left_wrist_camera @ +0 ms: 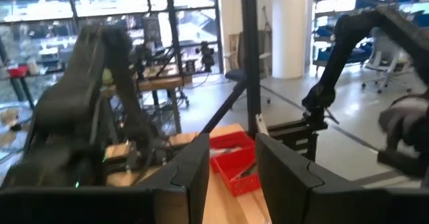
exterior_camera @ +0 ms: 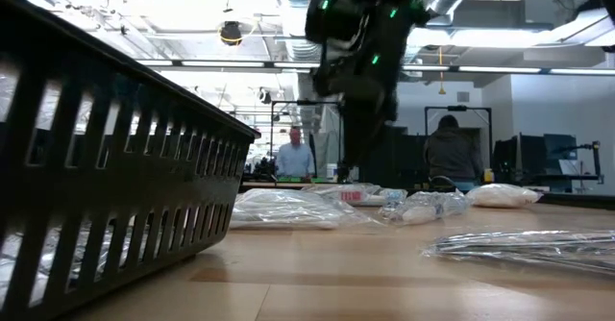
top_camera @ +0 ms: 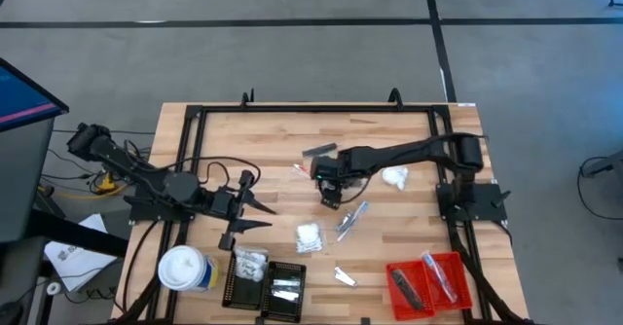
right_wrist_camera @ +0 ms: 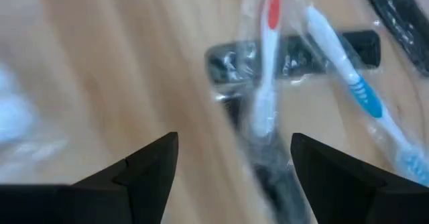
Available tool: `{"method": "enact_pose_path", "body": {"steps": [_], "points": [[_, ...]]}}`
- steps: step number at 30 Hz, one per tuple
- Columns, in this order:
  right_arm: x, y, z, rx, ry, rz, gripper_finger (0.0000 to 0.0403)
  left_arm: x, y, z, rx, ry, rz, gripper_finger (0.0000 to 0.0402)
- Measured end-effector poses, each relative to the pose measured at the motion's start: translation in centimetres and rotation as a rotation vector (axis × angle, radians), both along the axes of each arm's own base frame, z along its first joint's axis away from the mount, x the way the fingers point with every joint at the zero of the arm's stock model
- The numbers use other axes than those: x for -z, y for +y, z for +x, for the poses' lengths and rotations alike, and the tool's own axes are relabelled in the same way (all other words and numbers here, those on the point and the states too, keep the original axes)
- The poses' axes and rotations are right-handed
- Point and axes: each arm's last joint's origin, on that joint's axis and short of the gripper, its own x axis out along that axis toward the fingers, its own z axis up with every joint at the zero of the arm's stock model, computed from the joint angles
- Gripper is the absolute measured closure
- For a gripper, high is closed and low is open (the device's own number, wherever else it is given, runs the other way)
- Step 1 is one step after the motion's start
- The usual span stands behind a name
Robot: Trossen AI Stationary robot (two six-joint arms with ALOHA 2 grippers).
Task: Pick & Place Travel size toiletries
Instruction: Put the black hair comb into the left red bin
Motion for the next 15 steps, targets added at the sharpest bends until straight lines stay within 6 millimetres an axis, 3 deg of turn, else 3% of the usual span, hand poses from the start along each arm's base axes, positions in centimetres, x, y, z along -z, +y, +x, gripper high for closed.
{"method": "enact_pose_path", "body": {"steps": [8,12,15], "points": [[-7.3,4.4,-4.3,0.056,-0.196,-0.019,0.0121,2.2,1.9,2.3,-0.091,0.144,-0.035,0.0306],[-10.6,7.0,-7.2,0.14,-0.359,-0.147,0.0121,4.2,2.7,4.0,0.035,0.256,-0.056,0.0329],[-11.5,8.5,-9.4,0.191,-0.43,-0.199,0.0121,6.2,2.3,5.3,0.11,0.35,-0.057,0.0356]]}}
